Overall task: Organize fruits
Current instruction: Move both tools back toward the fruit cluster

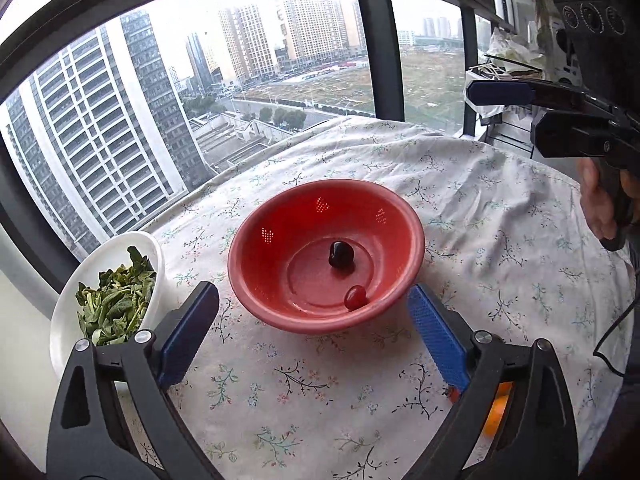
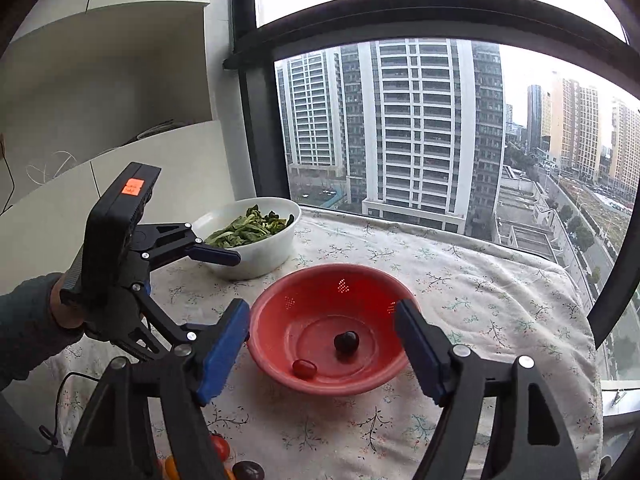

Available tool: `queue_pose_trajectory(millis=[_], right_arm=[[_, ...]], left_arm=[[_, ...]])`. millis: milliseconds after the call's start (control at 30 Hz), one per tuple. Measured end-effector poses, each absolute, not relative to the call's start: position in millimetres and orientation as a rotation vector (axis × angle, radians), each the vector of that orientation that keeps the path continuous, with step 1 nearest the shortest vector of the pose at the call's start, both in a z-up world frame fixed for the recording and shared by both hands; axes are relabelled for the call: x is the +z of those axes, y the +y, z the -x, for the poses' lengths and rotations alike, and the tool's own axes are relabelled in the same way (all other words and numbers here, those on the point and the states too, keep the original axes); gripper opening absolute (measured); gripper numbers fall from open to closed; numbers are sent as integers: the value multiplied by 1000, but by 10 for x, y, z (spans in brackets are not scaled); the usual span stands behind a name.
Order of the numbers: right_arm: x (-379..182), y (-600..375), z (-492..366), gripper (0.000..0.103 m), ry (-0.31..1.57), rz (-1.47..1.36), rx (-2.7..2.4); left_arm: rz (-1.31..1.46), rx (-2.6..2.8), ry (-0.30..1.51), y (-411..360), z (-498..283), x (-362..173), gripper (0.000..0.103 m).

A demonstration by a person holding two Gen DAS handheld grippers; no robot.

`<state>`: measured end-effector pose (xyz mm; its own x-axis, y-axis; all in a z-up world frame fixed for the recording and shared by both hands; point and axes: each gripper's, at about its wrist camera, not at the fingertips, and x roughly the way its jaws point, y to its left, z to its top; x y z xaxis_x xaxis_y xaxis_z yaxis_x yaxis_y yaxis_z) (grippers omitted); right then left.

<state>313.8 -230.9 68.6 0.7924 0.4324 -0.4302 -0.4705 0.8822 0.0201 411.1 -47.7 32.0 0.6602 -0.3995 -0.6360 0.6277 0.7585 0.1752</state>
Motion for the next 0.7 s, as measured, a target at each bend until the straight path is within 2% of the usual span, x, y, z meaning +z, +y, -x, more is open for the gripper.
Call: queue_pose_trajectory(millis=[67,167,400,600,700], right_arm=[[733,-2337,-2768,95,344,53,519],[719,-2330,-2316,102,275,32,548],[460,-2357,-1581,103,266,-14,529],[62,-2361,-1225,102,364,-52,436],[-144,-2368,-1113,97,414,-95,430]], left_arm=[[-351,-659,579,-365,-3750,358,100],[-266,-745,562,-155,-3335,356,102],[-197,-785,438,99,-2376,84,103],[-141,-698,651,245,-2270,-206,103],[-177,-687,664,255,-2194,-280,103]])
